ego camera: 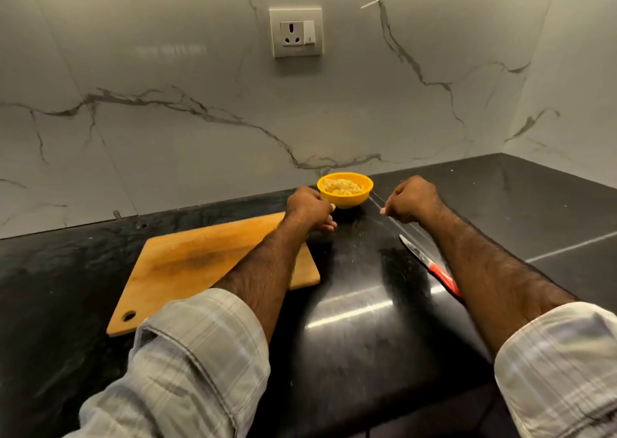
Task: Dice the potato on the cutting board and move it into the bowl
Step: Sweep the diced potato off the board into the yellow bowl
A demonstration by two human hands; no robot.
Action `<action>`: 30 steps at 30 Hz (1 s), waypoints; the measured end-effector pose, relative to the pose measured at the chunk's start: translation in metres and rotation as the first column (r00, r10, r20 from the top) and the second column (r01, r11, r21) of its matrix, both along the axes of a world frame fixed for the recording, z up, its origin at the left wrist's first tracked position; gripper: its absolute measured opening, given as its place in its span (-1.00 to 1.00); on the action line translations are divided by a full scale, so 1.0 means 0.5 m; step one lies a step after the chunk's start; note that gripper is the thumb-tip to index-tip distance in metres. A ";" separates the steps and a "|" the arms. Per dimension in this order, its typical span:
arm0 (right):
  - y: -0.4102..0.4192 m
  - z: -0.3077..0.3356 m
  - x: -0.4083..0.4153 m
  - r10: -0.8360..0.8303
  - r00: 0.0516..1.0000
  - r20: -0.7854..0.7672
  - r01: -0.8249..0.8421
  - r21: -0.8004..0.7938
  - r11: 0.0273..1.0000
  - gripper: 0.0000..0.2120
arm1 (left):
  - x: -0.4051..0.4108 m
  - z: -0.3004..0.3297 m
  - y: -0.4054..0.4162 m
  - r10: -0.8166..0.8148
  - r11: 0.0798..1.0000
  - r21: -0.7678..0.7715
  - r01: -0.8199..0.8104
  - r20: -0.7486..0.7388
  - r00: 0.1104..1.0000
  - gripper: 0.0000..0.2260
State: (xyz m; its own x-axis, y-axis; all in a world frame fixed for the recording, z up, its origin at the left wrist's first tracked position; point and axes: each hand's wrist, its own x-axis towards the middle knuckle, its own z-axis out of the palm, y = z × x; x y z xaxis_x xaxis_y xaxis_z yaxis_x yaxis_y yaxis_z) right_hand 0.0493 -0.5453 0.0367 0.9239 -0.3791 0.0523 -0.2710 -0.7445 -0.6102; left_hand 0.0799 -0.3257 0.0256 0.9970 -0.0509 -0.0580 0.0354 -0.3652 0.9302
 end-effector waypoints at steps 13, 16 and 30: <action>-0.041 -0.005 -0.276 -0.095 0.957 -0.275 0.025 -0.250 0.968 -0.69 | -0.211 -0.021 -0.093 -0.204 0.976 0.088 0.200 0.038 0.978 -0.87; -0.025 -0.014 -0.289 -0.113 0.942 -0.315 0.023 -0.275 0.961 -0.61 | -0.222 -0.020 -0.075 -0.197 0.973 0.129 0.189 0.046 0.979 -0.87; 0.097 -0.044 -0.176 -0.024 0.991 -0.131 -0.021 -0.329 0.944 -0.42 | -0.155 -0.010 0.039 -0.081 0.975 0.214 0.055 0.115 0.990 -0.92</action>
State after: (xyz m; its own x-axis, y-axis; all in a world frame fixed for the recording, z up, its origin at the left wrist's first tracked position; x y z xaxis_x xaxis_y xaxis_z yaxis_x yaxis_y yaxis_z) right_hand -0.0386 -0.4968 0.0145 0.9303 -0.3629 0.0529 -0.3334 -0.8970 -0.2901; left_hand 0.0024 -0.3061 0.0204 0.9918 -0.1188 0.0477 -0.1057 -0.5507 0.8280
